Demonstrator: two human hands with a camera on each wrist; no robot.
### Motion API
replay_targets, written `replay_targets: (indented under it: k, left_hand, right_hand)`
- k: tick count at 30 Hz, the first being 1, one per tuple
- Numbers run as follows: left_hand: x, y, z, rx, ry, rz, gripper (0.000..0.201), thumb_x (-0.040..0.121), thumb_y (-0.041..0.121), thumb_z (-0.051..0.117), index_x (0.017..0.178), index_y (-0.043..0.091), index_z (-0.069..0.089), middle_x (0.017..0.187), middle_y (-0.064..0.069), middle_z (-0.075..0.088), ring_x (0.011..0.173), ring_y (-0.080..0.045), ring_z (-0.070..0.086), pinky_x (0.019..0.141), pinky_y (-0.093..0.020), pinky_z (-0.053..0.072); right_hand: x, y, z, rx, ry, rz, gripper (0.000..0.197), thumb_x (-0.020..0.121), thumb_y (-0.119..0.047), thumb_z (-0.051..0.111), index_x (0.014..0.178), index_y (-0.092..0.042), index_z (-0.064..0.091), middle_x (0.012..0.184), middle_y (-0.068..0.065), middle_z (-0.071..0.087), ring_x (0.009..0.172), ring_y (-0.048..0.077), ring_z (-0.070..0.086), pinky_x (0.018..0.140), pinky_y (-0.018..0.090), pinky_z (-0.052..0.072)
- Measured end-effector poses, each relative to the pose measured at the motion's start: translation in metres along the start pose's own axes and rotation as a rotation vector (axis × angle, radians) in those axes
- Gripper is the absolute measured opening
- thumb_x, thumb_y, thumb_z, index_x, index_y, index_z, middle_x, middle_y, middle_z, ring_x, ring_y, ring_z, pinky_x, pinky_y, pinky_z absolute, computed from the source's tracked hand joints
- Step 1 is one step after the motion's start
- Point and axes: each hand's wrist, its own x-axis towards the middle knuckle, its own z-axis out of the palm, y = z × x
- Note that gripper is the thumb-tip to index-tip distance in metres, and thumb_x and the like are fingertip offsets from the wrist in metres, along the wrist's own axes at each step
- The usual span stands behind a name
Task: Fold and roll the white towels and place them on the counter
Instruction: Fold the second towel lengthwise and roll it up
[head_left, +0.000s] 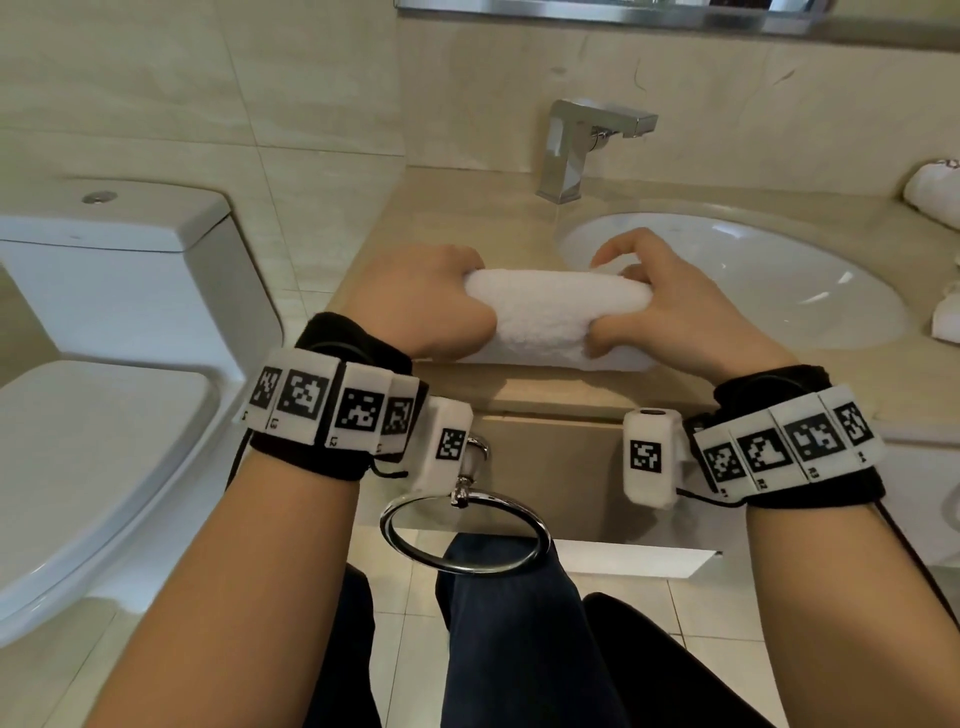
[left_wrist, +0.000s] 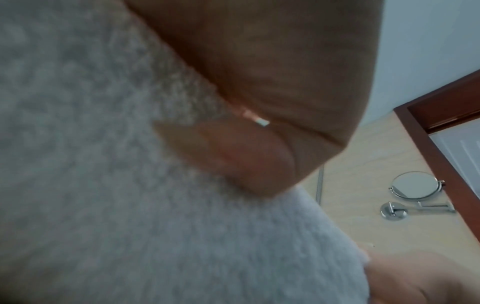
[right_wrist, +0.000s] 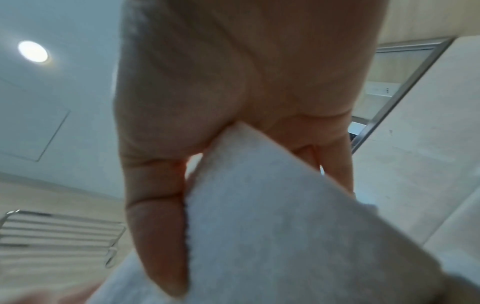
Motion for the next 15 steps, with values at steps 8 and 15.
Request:
replay_targets:
  k: [8,15]
  left_hand:
    - [0.014,0.012,-0.021,-0.101,-0.168,-0.163,0.047,0.041,0.009,0.052,0.087,0.009,0.062,0.083,-0.007,0.058,0.072,-0.022,0.051,0.056,-0.024,0.039]
    - [0.027,0.006,-0.009,-0.024,0.009,-0.041,0.033,0.078,0.012,0.042,0.109,0.018,0.049,0.103,-0.007,0.054,0.088,-0.024,0.046,0.073,-0.033,0.035]
  right_hand:
    - [-0.007,0.011,0.005,0.467,0.079,0.023,0.048,0.067,-0.011,0.078,0.106,-0.021,0.051,0.096,-0.007,0.054,0.082,0.009,0.055,0.057,0.017,0.048]
    - [0.006,0.015,0.014,0.667,0.066,0.105,0.032,0.071,-0.022,0.070,0.101,-0.026,0.059,0.105,0.003,0.059,0.104,0.036,0.059,0.081,0.047,0.051]
